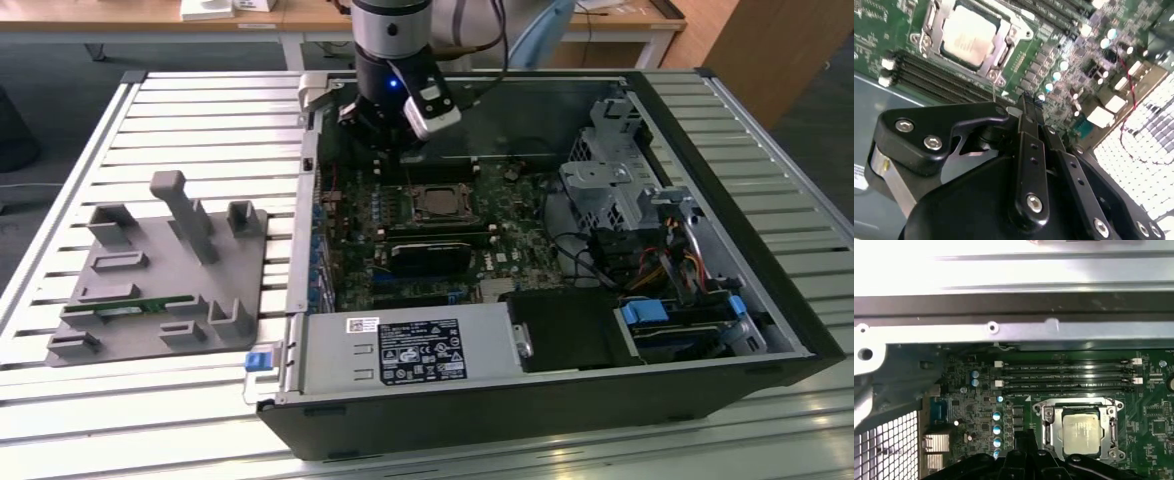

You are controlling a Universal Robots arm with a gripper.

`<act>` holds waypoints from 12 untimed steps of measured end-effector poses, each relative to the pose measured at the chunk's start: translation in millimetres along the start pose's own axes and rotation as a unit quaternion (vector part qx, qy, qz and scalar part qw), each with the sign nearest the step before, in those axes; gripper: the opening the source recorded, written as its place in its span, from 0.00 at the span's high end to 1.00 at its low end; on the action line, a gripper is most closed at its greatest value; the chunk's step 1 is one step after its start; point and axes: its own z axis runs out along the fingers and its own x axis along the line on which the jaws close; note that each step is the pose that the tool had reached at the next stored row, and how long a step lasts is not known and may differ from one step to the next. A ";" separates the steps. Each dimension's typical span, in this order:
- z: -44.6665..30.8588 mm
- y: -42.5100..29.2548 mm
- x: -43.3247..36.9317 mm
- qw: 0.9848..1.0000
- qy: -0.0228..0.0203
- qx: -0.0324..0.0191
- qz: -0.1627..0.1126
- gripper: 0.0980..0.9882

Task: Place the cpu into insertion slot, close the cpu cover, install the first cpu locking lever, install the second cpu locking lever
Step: 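Install the first cpu locking lever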

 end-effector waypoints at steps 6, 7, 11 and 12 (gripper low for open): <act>1.4 10.0 1.6 1.000 0.000 0.000 0.000 0.99; 1.5 11.0 1.7 1.000 0.000 0.000 0.000 0.99; 2.5 15.7 -0.8 1.000 0.000 0.000 0.000 0.99; 2.8 16.9 -2.4 1.000 0.000 0.000 0.000 0.99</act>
